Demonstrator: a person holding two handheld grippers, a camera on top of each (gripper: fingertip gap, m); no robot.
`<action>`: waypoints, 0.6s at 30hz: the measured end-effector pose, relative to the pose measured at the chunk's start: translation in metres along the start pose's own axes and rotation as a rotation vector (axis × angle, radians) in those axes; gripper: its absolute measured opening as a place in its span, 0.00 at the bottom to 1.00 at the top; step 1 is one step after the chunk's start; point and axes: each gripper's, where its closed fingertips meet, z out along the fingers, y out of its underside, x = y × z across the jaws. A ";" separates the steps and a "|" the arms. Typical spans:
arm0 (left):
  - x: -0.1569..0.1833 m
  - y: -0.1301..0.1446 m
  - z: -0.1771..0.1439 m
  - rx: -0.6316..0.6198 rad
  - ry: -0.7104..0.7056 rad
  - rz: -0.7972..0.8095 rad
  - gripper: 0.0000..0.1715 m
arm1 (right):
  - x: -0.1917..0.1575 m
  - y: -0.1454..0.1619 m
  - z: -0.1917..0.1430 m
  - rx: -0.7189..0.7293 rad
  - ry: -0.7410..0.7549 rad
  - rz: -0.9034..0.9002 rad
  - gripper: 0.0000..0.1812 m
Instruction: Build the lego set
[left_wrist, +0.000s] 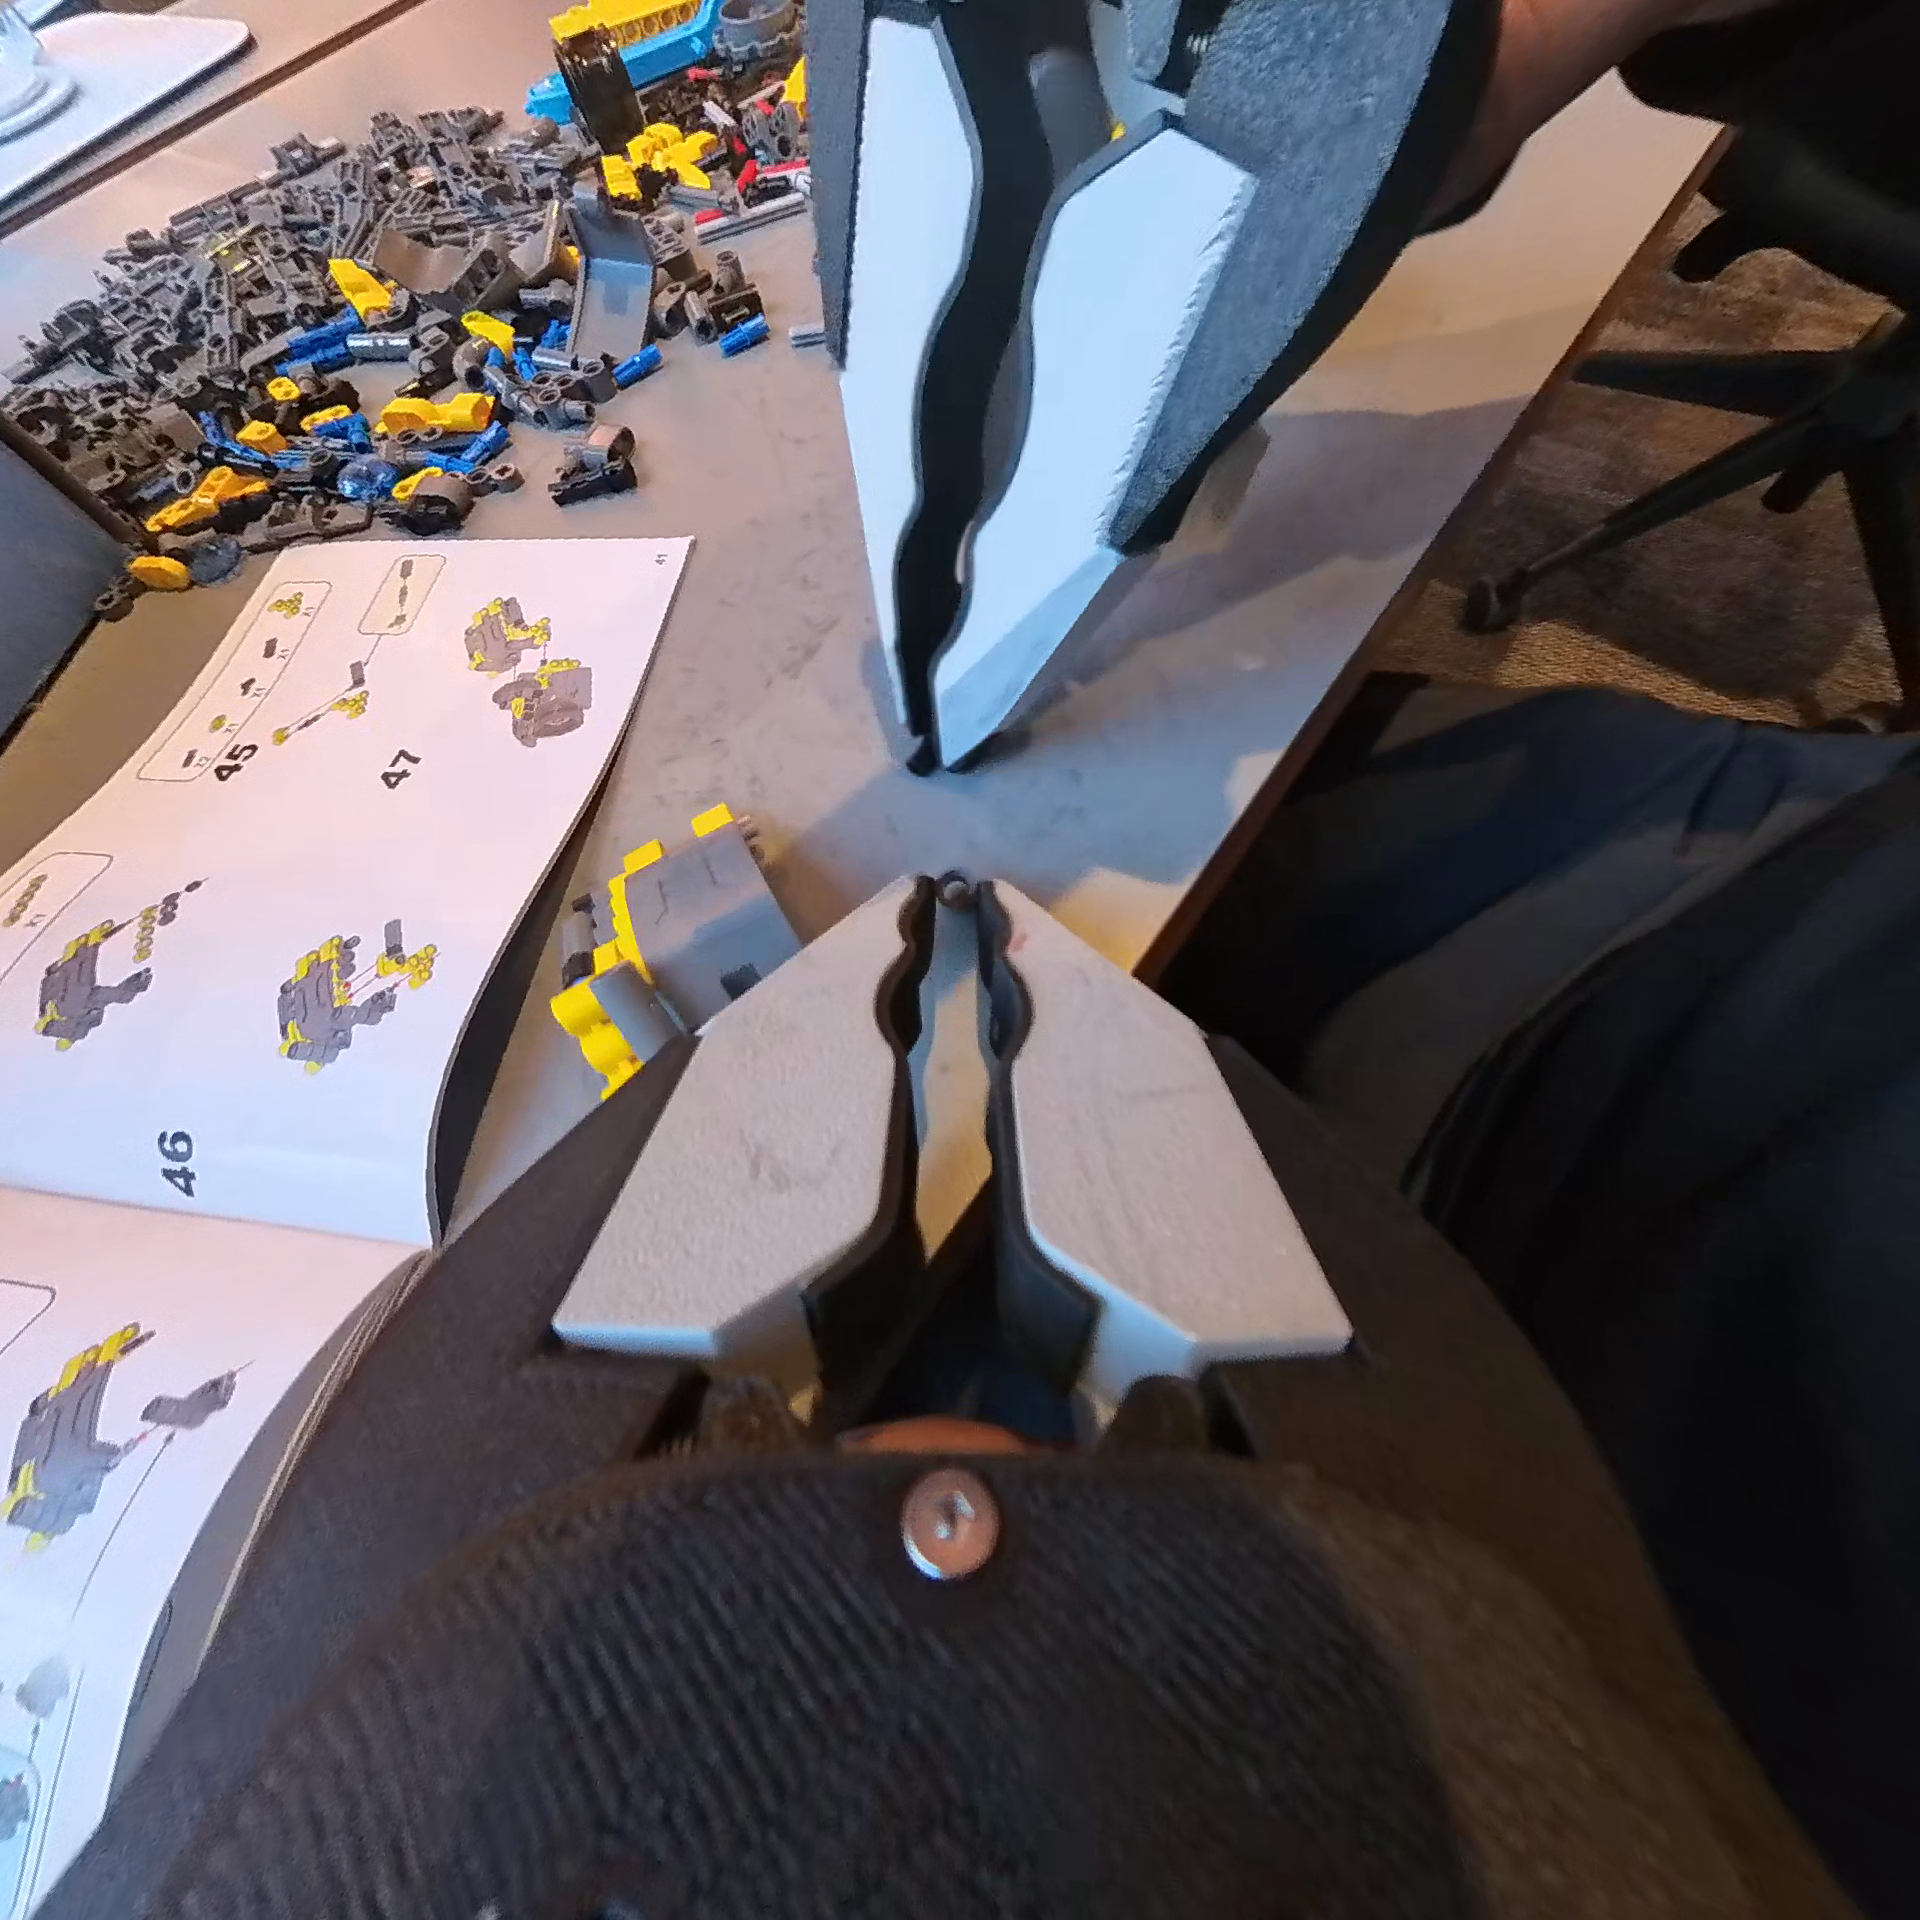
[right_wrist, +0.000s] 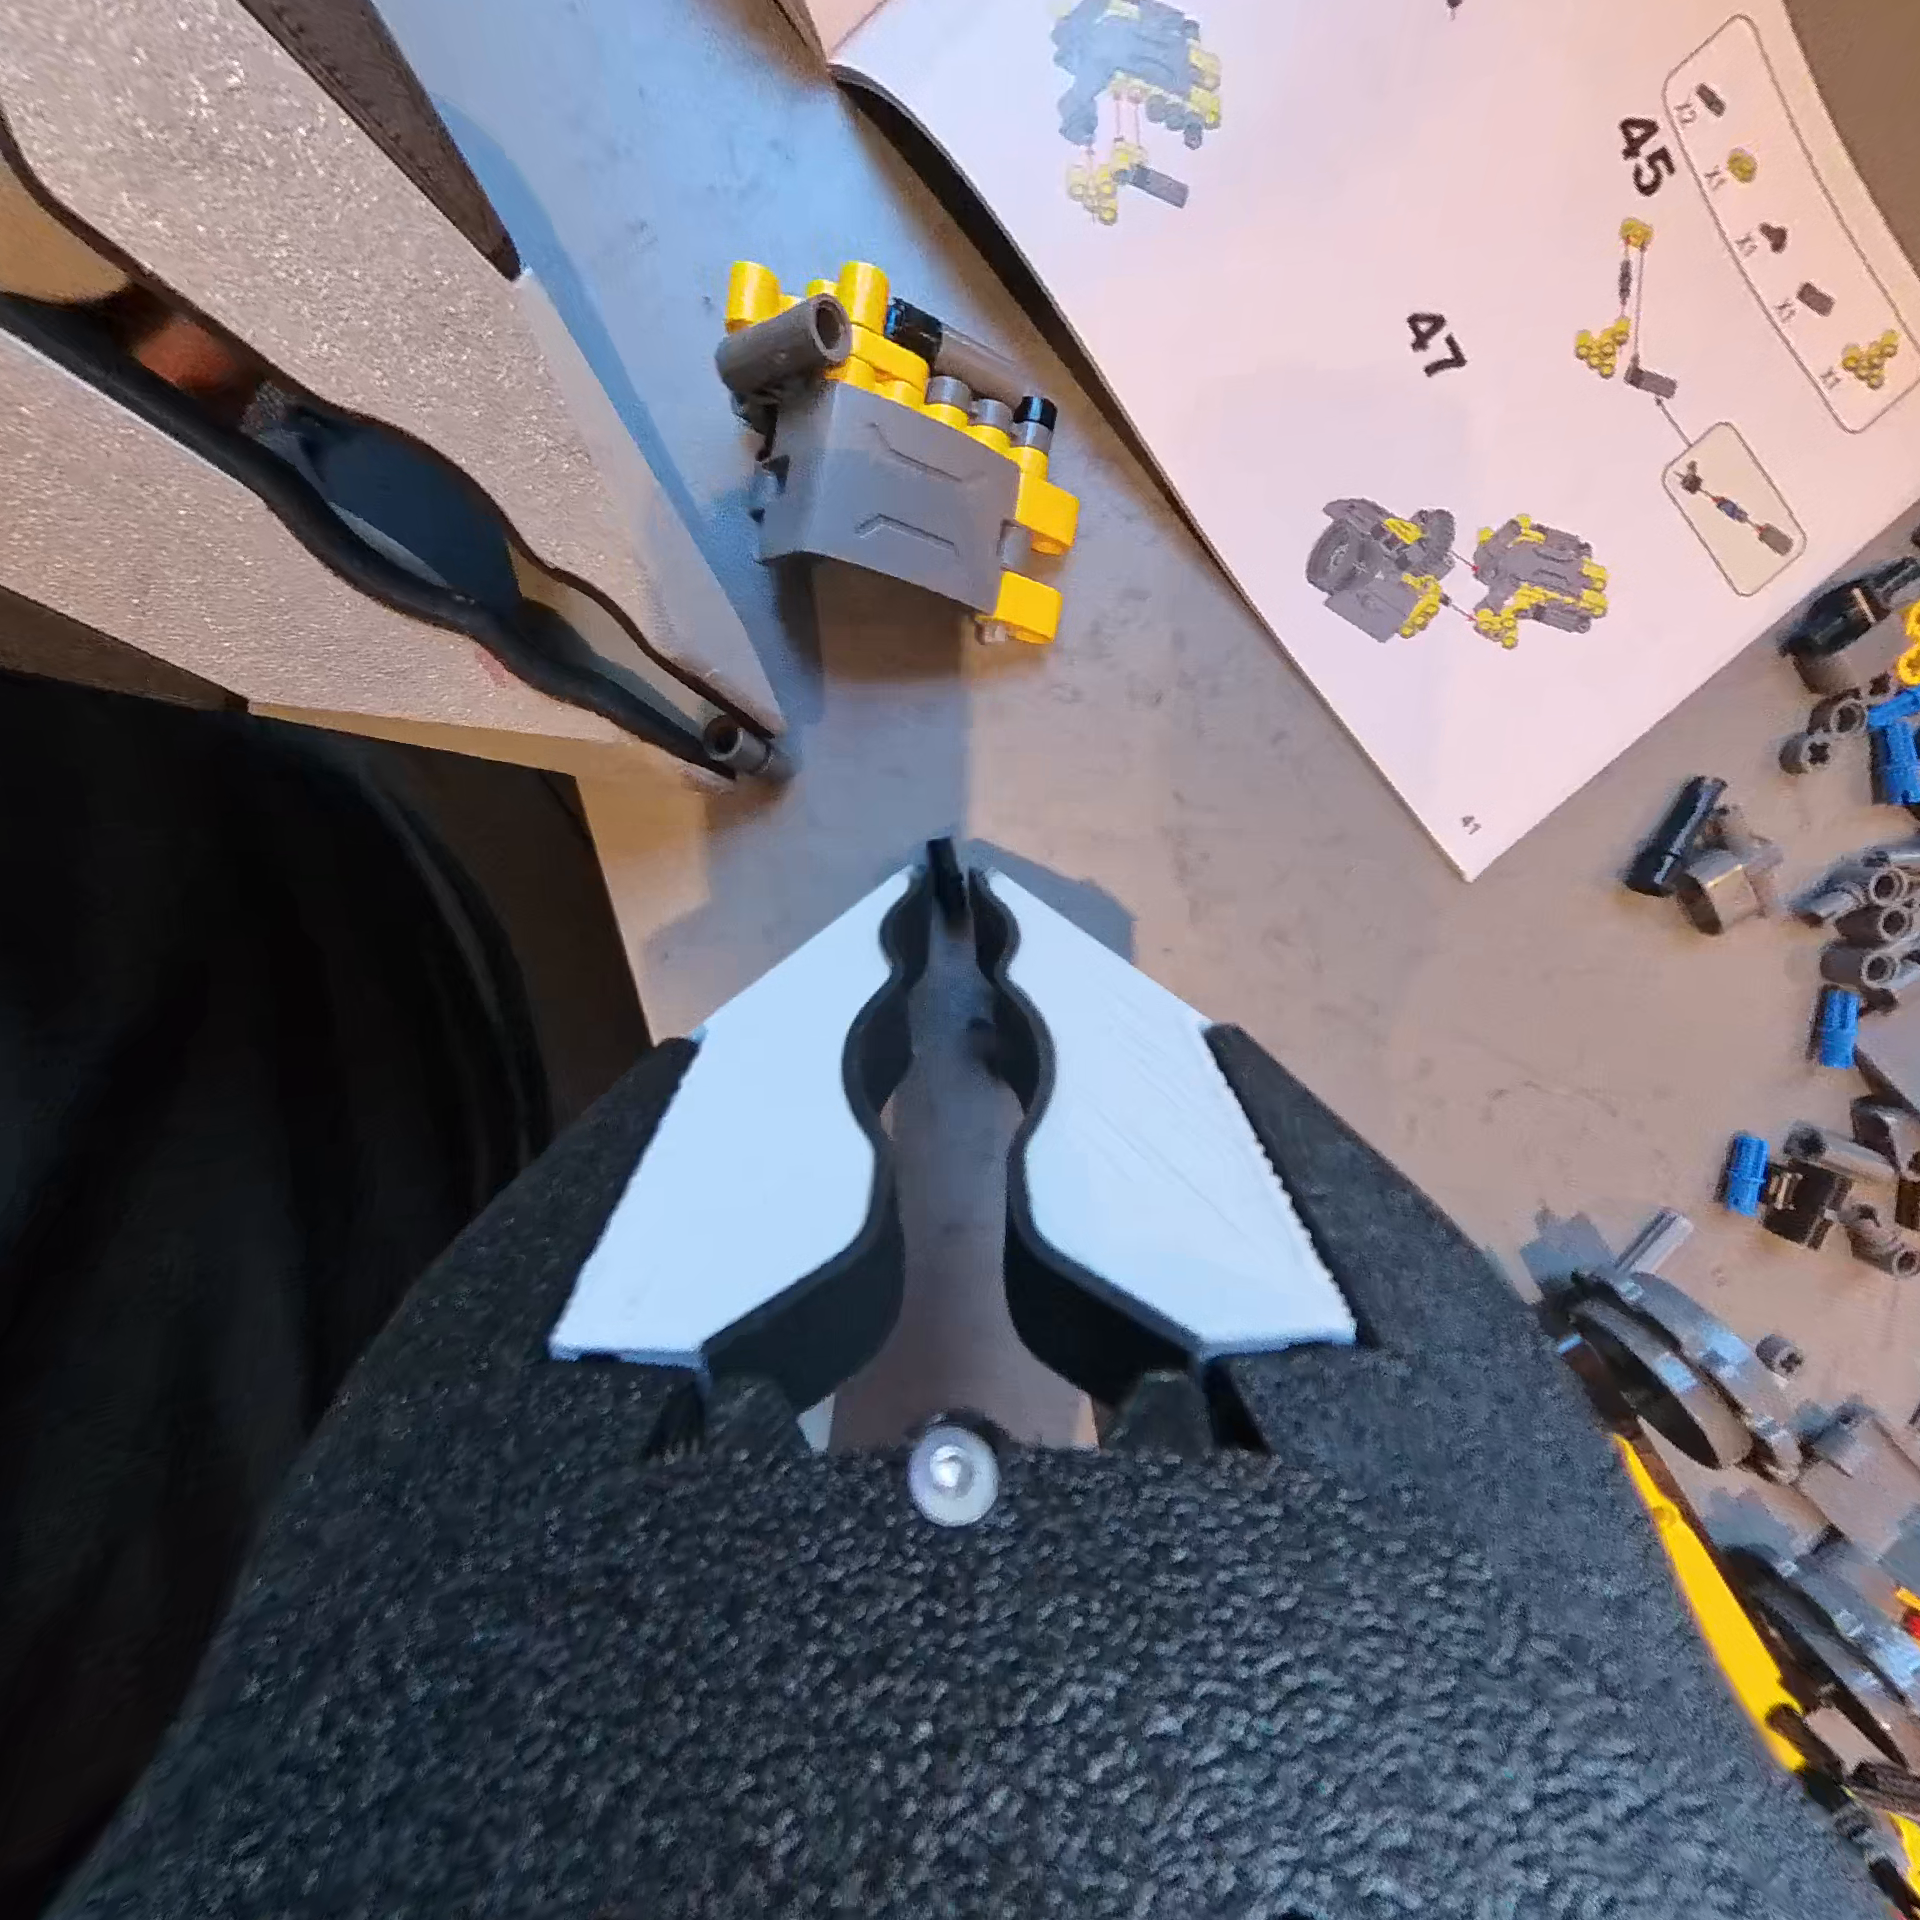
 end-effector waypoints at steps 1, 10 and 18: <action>0.000 0.000 0.000 0.001 0.001 -0.001 0.04 | -0.001 0.000 0.000 -0.005 0.002 -0.009 0.03; 0.001 0.004 -0.007 0.005 -0.004 0.006 0.04 | -0.020 -0.006 -0.003 -0.003 0.011 -0.089 0.02; 0.006 0.007 -0.011 0.023 0.025 0.008 0.04 | -0.034 0.007 -0.006 0.006 -0.026 -0.067 0.02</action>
